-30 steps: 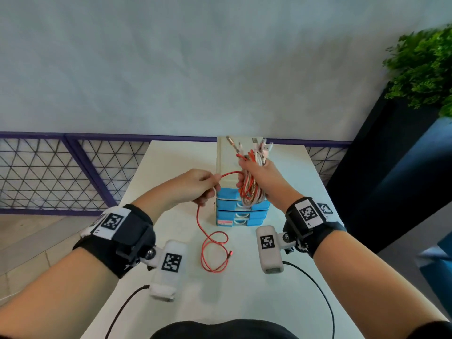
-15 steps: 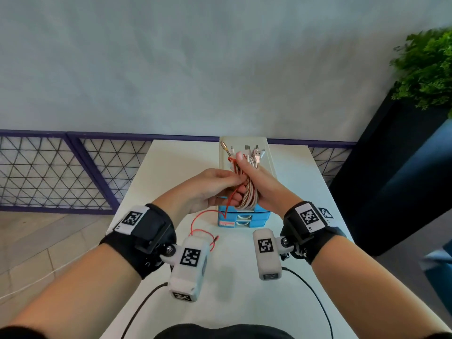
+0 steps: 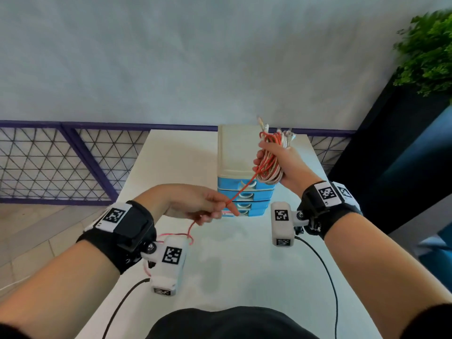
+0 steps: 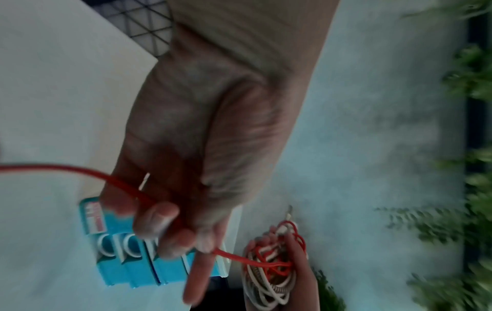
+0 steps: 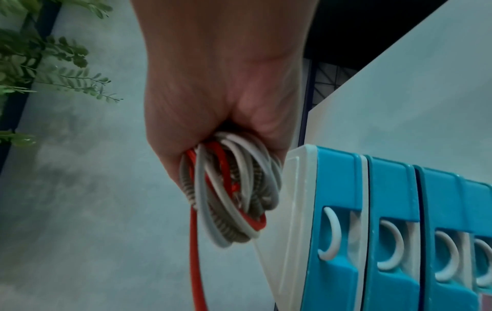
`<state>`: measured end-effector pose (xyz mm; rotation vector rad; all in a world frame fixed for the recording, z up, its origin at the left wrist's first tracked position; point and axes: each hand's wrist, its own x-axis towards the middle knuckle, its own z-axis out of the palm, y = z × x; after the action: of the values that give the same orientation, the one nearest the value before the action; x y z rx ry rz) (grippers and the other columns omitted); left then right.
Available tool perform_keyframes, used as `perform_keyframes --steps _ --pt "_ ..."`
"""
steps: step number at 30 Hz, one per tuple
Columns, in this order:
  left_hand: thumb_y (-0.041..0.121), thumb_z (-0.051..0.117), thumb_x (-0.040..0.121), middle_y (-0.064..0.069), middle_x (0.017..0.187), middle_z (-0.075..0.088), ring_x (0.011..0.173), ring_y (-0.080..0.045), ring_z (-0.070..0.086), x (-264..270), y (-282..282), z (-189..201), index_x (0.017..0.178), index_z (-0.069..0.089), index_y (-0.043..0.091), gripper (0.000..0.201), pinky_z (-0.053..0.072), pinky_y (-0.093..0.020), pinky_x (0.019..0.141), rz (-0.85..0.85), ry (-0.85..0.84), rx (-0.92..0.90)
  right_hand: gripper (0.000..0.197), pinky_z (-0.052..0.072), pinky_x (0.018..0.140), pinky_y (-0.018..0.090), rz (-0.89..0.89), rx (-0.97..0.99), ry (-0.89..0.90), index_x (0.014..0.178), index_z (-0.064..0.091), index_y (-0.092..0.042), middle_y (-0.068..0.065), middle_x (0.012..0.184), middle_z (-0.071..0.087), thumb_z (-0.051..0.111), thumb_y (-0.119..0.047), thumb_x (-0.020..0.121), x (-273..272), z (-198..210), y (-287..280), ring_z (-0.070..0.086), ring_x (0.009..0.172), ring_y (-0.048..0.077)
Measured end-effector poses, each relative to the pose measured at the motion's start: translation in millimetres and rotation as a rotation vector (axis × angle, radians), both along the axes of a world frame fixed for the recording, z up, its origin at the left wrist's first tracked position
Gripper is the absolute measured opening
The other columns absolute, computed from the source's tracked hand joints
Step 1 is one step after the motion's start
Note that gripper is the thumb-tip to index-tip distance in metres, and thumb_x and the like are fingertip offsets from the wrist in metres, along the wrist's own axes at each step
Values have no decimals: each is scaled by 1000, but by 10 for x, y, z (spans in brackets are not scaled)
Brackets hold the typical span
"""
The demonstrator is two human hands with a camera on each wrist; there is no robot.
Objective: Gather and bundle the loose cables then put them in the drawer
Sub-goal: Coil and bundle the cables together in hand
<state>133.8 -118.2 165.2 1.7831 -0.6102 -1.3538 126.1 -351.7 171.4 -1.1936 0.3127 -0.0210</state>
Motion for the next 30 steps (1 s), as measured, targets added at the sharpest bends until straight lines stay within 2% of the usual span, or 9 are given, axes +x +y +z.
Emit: perform_keyframes --steps 4,9,11,15,19,21,25,28,30 --pt "9 55 91 5 70 61 61 -9 46 114 -157 88 100 72 21 23 36 -14 52 116 -655 78 19 59 70 42 210 -194 66 98 60 1 13 75 68 64 -16 90 -46 69 115 69 64 22" --pt "3 68 79 3 71 68 71 -17 64 198 -291 90 77 55 23 25 51 -38 78 405 -723 -115 30 57 80 42 389 -425 101 105 64 -1 16 83 71 66 -25 89 -49 120 267 69 70 24" --pt "9 73 77 1 72 69 67 -16 62 199 -326 69 76 46 24 31 50 -36 70 470 -767 -147 33 58 80 40 425 -466 93 109 64 -2 17 85 71 67 -28 89 -52 131 297 69 77 27" --pt "16 75 75 9 67 58 58 -5 52 180 -356 53 80 42 21 34 38 -17 55 515 -925 -150 16 58 71 34 498 -483 74 88 65 -9 14 78 70 68 -24 88 -87 112 380 69 74 26" --pt "32 74 77 6 68 55 59 -10 49 193 -329 100 85 48 14 33 37 -19 51 474 -1018 -32 17 58 63 34 440 -471 85 84 61 -7 6 66 63 69 -21 87 -84 33 370 63 58 18" --pt "43 65 83 3 66 55 56 -12 48 239 -274 94 80 54 14 31 37 -26 52 456 -904 55 13 57 63 35 387 -446 83 83 60 -8 5 64 61 68 -18 88 -74 22 298 62 55 17" --pt "27 33 102 3 64 45 48 -9 36 263 -82 33 88 61 14 34 34 -22 51 480 -81 -64 14 56 58 29 199 -603 88 80 56 -10 4 64 58 65 -15 89 -36 -34 126 60 50 13" --pt "12 37 100 5 67 51 55 -8 44 231 -52 42 99 62 13 25 45 -20 55 509 101 -137 13 53 52 24 97 -691 43 87 57 -13 1 67 57 65 -24 89 -15 -109 124 60 52 14" --pt "12 46 98 4 73 60 59 -8 54 198 -124 73 99 63 12 17 53 -20 58 591 139 -204 20 56 59 29 92 -664 9 83 59 -18 -2 66 58 66 -36 88 -14 -149 195 60 57 15"
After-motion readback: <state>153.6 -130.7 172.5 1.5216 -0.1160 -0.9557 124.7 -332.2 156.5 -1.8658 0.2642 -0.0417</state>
